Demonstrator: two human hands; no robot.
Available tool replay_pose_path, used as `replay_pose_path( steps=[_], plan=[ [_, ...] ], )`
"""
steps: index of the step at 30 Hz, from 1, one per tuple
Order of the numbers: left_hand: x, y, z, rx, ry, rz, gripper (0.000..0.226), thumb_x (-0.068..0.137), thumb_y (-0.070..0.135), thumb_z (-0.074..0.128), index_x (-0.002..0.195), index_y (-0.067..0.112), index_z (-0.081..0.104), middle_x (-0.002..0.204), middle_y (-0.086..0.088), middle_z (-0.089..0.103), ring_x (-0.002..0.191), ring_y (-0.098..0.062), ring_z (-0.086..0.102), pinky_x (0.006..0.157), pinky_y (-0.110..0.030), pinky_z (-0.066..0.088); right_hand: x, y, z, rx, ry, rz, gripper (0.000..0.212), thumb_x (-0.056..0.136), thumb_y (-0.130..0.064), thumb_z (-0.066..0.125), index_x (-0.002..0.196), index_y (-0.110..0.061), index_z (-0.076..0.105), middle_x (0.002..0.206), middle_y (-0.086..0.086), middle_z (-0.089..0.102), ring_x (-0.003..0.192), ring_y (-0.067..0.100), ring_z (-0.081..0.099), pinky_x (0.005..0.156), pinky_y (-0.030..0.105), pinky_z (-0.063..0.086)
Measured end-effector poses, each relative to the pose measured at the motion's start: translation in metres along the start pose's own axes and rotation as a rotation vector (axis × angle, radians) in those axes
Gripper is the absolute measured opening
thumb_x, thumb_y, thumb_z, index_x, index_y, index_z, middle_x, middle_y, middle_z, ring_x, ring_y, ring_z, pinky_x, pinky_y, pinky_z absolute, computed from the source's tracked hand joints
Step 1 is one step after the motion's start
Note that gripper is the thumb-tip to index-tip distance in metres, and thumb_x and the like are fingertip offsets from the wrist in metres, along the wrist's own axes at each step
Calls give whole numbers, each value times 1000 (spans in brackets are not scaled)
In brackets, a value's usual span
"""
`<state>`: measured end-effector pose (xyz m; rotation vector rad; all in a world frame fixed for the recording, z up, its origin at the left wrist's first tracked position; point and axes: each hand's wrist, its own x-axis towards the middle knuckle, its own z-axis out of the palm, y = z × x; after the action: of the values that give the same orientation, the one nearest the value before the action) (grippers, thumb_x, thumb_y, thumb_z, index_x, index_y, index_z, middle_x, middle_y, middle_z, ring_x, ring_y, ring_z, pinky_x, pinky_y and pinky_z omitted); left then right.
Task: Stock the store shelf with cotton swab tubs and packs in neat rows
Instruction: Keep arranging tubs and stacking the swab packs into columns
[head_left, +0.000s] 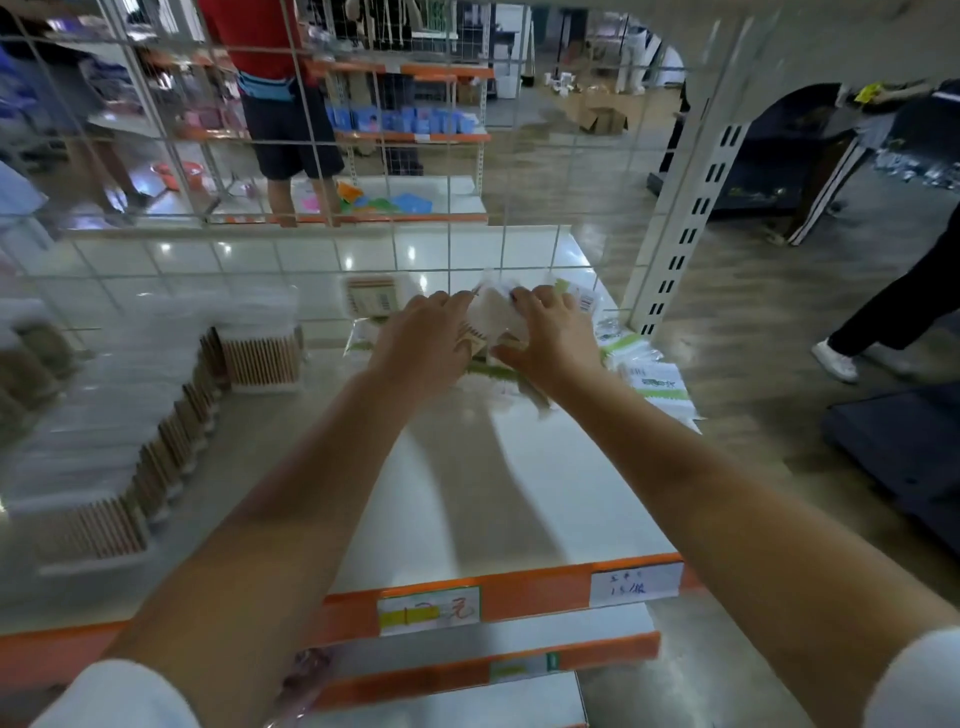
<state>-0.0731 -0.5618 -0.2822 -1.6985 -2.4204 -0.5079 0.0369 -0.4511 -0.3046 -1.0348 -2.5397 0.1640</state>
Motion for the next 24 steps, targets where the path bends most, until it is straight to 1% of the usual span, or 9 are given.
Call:
replay_pose_path(
  steps=[2, 7, 10, 12, 14, 16, 18, 20, 24],
  plan=[
    [-4, -2, 4, -11, -3, 8, 55, 89, 22, 53, 140, 17, 35, 126, -8, 53, 114, -28, 47, 82, -38, 40, -3, 3, 3, -5, -24, -12, 63, 82, -32, 63, 137, -15, 36, 128, 8, 45, 118, 30, 40, 94, 41, 37],
    [-10, -6, 6, -70, 14, 37, 55, 89, 22, 53, 141, 16, 35, 126, -10, 53, 114, -28, 48, 83, -37, 39, -11, 8, 5, 12, 91, -40, 49, 83, -12, 55, 131, -11, 46, 119, 10, 53, 108, 32, 46, 84, 39, 38],
    [-18, -8, 5, -101, 71, 96, 50, 89, 18, 54, 137, 14, 42, 116, -12, 58, 106, -29, 52, 75, -31, 34, -18, 9, 4, 55, 144, -71, 46, 80, -11, 53, 125, -5, 52, 114, 15, 58, 101, 35, 50, 82, 40, 41],
    [-24, -11, 4, -137, 102, 122, 42, 87, 15, 55, 129, 11, 50, 107, -13, 60, 99, -31, 55, 73, -31, 36, -25, 9, 2, 106, 211, -105, 44, 76, -13, 51, 118, -1, 58, 107, 17, 62, 94, 38, 54, 76, 42, 43],
    [-31, -14, 4, -163, 102, 120, 40, 84, 14, 57, 124, 10, 53, 110, -13, 61, 102, -32, 55, 80, -37, 43, -34, 8, 0, 153, 280, -155, 41, 71, -7, 55, 111, 2, 61, 100, 19, 65, 86, 41, 57, 70, 44, 46],
    [-40, -13, 4, -212, 109, 103, 42, 83, 14, 60, 125, 12, 54, 121, -11, 59, 112, -32, 52, 88, -41, 45, -46, 6, -1, 160, 347, -208, 41, 68, -3, 57, 108, 2, 63, 96, 18, 66, 80, 40, 60, 66, 44, 49],
    [-51, -12, 5, -257, 122, 93, 45, 84, 15, 62, 129, 13, 53, 131, -9, 55, 121, -29, 49, 95, -41, 43, -59, 3, -1, 162, 392, -245, 40, 68, -3, 60, 107, 1, 64, 97, 16, 67, 80, 38, 61, 67, 41, 49],
    [-61, -13, 8, -295, 138, 96, 45, 86, 20, 61, 129, 12, 53, 132, -8, 54, 121, -27, 50, 97, -39, 42, -71, 1, 1, 171, 428, -278, 39, 68, 0, 65, 107, 1, 64, 99, 15, 67, 84, 36, 62, 71, 39, 49],
    [-79, -13, 9, -468, 140, 44, 48, 83, 37, 51, 121, 10, 59, 113, -5, 65, 103, -19, 60, 83, -26, 43, -95, -1, 8, 210, 486, -348, 35, 72, -2, 64, 107, -2, 65, 105, 13, 66, 99, 29, 58, 83, 36, 45]
  ],
)
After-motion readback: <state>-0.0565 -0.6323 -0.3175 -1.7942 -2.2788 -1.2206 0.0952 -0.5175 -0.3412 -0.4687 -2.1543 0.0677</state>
